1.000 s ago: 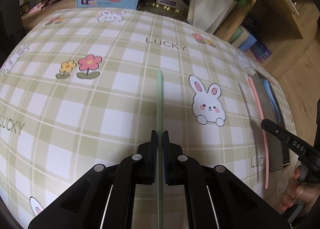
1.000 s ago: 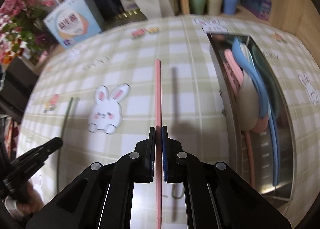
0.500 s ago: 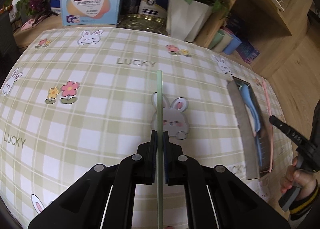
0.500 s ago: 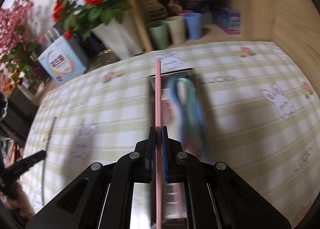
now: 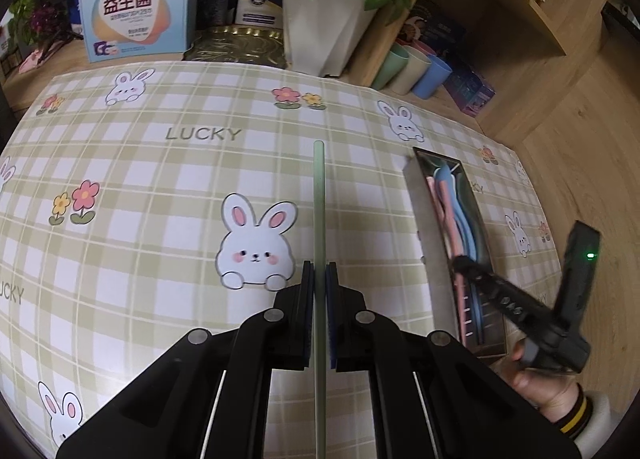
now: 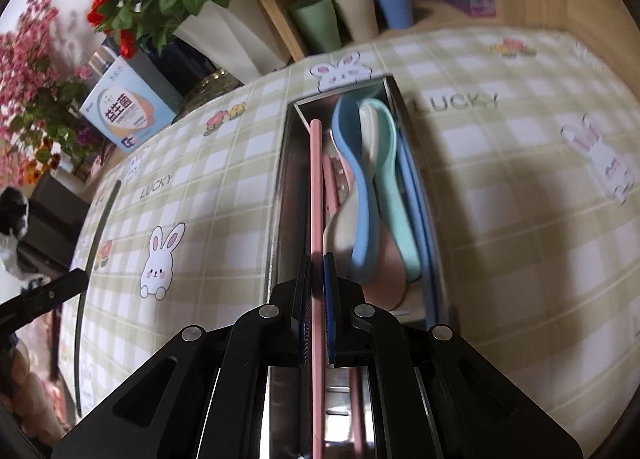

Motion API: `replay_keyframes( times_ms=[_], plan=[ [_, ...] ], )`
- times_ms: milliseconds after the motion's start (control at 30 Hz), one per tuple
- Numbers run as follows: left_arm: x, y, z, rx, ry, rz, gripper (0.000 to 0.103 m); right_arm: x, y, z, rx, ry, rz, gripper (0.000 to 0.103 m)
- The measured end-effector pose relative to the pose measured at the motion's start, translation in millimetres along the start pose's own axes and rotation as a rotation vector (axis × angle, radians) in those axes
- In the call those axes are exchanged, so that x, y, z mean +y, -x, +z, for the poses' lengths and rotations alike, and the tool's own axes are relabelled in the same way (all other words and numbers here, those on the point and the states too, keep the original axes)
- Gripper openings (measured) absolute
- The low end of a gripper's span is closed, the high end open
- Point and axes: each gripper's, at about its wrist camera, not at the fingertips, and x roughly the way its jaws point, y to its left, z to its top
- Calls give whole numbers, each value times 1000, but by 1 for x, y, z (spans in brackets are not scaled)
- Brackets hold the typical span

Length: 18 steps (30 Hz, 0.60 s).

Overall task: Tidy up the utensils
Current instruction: 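Carry the pink chopstick into the steel caddy and open the right gripper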

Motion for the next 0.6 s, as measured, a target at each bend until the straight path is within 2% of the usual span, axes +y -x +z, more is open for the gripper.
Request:
replay_keyframes(
  times_ms=[333,600],
  plan=[
    [-23,-9,5,37,7,-24,6,-4,-6,0,33,-24,44,7],
    [-51,-16,11,63,-5,-57,6,-22,16,-1,6,-68,80,8]
  ],
)
